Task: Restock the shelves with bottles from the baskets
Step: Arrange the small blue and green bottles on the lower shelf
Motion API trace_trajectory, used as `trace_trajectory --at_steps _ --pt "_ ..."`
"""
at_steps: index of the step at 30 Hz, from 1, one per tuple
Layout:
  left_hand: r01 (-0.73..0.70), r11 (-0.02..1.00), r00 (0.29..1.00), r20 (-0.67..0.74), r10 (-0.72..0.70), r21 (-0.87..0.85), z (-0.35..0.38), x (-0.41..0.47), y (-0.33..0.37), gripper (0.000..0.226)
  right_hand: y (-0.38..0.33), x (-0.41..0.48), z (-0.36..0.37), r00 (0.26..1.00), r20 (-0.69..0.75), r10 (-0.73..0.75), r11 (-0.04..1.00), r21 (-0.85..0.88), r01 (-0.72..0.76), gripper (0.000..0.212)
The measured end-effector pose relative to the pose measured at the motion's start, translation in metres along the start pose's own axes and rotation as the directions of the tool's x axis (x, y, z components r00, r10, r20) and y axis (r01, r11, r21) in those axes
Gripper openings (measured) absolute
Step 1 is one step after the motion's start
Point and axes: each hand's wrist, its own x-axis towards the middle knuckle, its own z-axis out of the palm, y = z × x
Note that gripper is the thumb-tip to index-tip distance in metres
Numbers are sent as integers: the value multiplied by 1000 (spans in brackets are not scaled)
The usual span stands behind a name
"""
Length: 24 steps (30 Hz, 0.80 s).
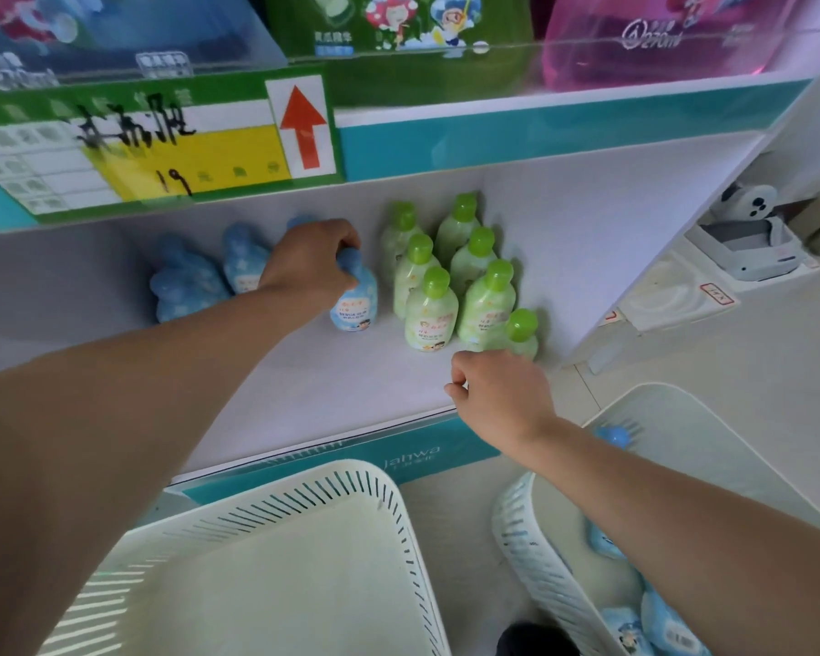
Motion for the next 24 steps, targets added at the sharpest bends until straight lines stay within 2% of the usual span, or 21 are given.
trace_trajectory --at_steps 4,7,10,15,24 --pt "-86 985 996 -5 88 146 2 16 4 25 3 2 7 1000 8 -9 1000 21 8 20" --pt "-122 934 991 -4 131 337 -1 25 8 24 6 4 10 1000 8 -13 999 33 13 20" --pt "-128 895 988 -22 152 428 0 33 9 22 8 5 12 1000 -4 -13 997 70 13 19" --pt "-104 878 989 -49 143 467 6 46 8 29 9 6 19 1000 -24 -14 994 112 16 18" --pt "-86 869 979 -121 164 487 11 59 2 21 13 6 23 999 -22 -28 993 118 30 18"
